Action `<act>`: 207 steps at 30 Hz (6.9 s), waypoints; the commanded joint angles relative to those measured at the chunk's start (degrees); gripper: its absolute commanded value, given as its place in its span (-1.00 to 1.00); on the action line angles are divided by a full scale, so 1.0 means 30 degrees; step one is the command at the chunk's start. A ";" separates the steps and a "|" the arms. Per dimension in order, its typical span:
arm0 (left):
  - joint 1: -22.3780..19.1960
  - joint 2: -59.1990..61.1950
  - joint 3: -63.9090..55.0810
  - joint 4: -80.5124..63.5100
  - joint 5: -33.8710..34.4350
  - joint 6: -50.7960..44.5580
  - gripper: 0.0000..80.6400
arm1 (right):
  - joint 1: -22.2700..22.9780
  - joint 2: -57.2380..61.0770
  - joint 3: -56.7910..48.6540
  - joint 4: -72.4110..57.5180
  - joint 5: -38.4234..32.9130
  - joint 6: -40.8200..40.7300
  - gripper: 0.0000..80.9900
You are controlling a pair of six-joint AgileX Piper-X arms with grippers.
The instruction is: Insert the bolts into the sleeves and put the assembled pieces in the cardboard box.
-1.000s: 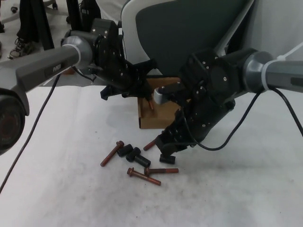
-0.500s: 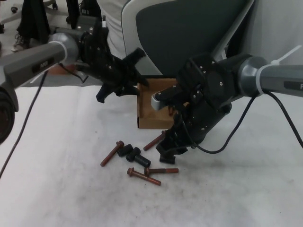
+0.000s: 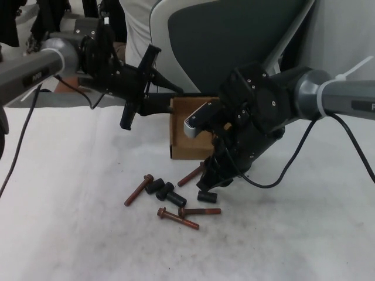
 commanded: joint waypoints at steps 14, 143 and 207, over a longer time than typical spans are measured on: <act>0.1406 -0.2497 -0.0180 0.7430 -0.4025 0.8024 0.05 | 0.0999 0.0000 -0.0060 0.1187 -0.0167 -0.0695 -0.07; -0.3750 -0.5345 0.9944 0.4793 -1.6490 1.9525 -0.16 | 0.1217 -1.8863 1.1293 -0.3997 -0.6053 0.7225 -0.99; -0.3711 -1.2556 1.4137 -0.0786 -1.2168 1.5911 -0.98 | 0.6146 -2.4625 1.7793 -0.5488 -0.3448 1.1255 -0.99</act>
